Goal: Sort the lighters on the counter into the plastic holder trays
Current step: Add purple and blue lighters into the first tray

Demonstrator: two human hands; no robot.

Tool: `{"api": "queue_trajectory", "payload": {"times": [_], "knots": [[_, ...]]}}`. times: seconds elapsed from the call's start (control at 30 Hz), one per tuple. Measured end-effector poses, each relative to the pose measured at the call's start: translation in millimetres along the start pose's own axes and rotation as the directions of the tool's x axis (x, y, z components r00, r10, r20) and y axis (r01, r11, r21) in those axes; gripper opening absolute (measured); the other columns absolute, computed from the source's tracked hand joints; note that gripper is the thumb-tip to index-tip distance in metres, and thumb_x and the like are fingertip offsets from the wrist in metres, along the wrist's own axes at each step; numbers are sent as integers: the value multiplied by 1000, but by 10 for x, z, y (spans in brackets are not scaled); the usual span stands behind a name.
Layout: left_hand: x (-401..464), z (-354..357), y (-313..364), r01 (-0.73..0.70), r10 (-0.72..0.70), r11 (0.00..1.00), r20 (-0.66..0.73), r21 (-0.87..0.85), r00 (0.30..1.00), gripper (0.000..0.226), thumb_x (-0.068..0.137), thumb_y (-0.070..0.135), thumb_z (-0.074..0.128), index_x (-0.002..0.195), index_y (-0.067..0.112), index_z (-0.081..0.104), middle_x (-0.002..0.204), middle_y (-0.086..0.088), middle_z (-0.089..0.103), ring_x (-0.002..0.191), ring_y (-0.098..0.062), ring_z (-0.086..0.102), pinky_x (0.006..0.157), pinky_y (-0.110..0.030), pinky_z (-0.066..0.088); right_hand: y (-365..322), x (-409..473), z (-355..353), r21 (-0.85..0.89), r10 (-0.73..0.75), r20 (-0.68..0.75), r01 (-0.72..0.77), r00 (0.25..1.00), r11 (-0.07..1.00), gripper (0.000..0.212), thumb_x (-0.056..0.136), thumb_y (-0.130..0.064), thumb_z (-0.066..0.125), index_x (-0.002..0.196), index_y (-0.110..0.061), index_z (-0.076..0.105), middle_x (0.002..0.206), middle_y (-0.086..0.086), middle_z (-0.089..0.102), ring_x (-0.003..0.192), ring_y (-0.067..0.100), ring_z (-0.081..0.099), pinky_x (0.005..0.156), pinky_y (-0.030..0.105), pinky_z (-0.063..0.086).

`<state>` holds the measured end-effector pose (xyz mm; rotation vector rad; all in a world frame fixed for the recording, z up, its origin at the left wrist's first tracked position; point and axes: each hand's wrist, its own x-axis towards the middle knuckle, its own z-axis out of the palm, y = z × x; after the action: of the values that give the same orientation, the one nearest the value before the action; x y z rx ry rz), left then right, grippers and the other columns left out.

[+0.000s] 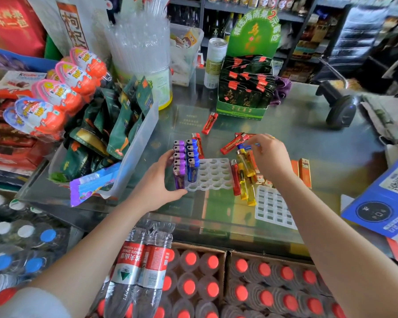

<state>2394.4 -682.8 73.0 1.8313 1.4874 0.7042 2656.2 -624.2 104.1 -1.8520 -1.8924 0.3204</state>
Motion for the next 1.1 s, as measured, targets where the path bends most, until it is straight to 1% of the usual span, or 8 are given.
{"api": "queue_trajectory", "payload": {"times": [0.2,0.33,0.5,0.6,0.7,0.87,1.03,1.1], "knots": [[19,23,-73,-22,22,1000,-21,3,1000,82,64,29,79,133,29,34,126,16,46,119,-8,45,100,-29,36,109,386,49,-211,32,229,18,973,977,32,89,-3,45,108,-18,66,112,11,65,92,29,62,80,39,55],[19,26,-102,7,-6,1000,-27,28,1000,84,64,33,80,134,30,32,125,16,44,116,-4,43,94,-22,32,87,543,60,-337,-29,394,174,919,925,39,85,1,49,116,-18,63,112,13,63,98,31,59,83,41,53],[6,12,-86,2,-2,1000,-36,3,999,83,63,30,81,133,29,34,122,16,46,115,-2,44,95,-23,33,20,599,115,-436,-43,414,239,909,868,30,85,-2,49,110,-13,61,112,11,59,102,29,56,82,42,53],[13,10,-84,-6,6,1000,-33,-2,999,84,63,29,81,133,30,35,121,19,45,114,-2,44,94,-22,32,-68,512,81,-343,-44,330,163,943,925,24,86,-12,55,109,-17,58,110,9,61,98,29,56,78,40,53],[16,11,-99,-16,15,1000,-30,-25,999,85,62,29,82,132,31,35,122,19,46,118,-6,46,99,-29,36,-245,315,3,-90,-132,210,154,969,984,23,87,-21,58,110,-16,56,101,6,62,87,25,57,73,34,48],[21,12,-100,-27,26,998,-13,-58,1000,84,58,39,79,131,31,36,127,11,51,119,-9,47,102,-40,40,-625,-137,-76,358,-139,192,62,972,932,15,85,-18,62,98,-18,55,78,-12,59,66,4,57,62,16,48],[-66,22,-112,-7,5,1000,-49,-30,999,91,52,36,86,128,17,41,125,2,54,116,-13,49,100,-37,40,-686,-271,245,314,8,224,-80,975,946,16,83,-21,65,96,-12,60,77,-8,58,71,10,54,57,10,38],[-113,8,-96,-16,15,1000,-62,-2,998,87,51,33,87,125,17,45,119,5,55,110,-10,49,95,-26,37,-693,-306,331,238,20,258,-84,966,968,23,84,-22,64,103,-9,59,83,-6,58,77,11,52,59,13,37]]}}
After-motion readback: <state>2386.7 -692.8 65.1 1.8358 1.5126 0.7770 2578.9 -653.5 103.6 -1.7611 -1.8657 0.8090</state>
